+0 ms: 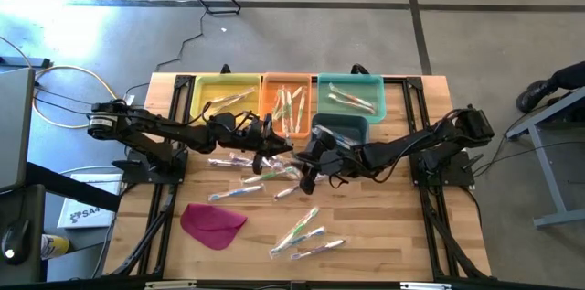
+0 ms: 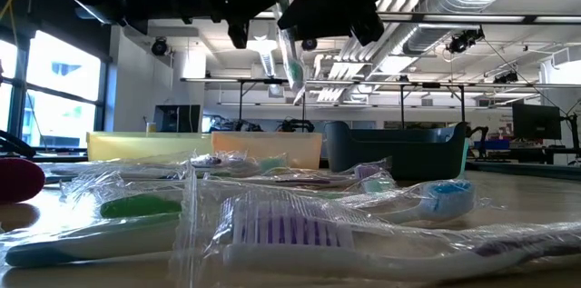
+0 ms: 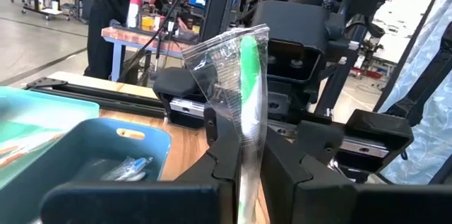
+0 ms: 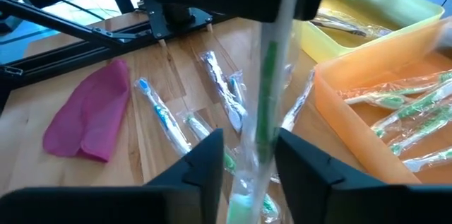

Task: Pick & Place Toothbrushes
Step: Put the green toothbrush into the orange bin

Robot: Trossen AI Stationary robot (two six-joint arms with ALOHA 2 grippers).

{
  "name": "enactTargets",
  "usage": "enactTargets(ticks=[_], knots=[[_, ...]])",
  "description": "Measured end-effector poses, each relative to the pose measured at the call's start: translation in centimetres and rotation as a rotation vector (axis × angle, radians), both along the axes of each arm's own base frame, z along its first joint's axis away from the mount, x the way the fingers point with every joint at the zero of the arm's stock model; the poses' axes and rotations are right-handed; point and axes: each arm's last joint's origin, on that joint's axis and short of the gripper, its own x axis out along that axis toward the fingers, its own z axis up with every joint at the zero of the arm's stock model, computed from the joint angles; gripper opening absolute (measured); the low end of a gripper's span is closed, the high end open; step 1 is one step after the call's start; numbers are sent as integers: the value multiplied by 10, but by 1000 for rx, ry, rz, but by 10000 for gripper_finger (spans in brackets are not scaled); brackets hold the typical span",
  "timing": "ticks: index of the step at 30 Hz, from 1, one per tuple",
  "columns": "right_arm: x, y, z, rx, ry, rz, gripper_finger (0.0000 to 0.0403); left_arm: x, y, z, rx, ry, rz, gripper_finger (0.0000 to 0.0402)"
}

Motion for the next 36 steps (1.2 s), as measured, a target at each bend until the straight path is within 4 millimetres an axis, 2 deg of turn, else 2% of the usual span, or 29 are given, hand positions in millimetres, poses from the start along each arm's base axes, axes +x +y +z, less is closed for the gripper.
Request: enactTargets(ticks=[3, 9, 14, 17, 21, 25, 30, 36], knots=[[-3, 0, 4, -6, 3, 10, 152, 0, 0, 0, 0, 0, 0, 30], [-22, 0, 31, -17, -13, 81, 192, 0, 0, -1, -1, 15, -4, 30], [-49, 3, 53, 3, 18, 125, 200, 0, 0, -3, -2, 26, -4, 30], [-66, 7, 58, 46, 62, 124, 196, 0, 4, -2, -1, 24, 1, 30], [-81, 15, 59, 107, 114, 117, 186, -2, 19, -2, -29, 26, 21, 30], [-86, 26, 56, 125, 145, 135, 174, -6, 40, -2, -72, 30, 35, 30], [-85, 39, 50, 115, 166, 172, 160, -11, 67, 1, -116, 40, 64, 30], [-75, 46, 39, 107, 170, 159, 143, -8, 96, 21, -143, 113, 98, 30]])
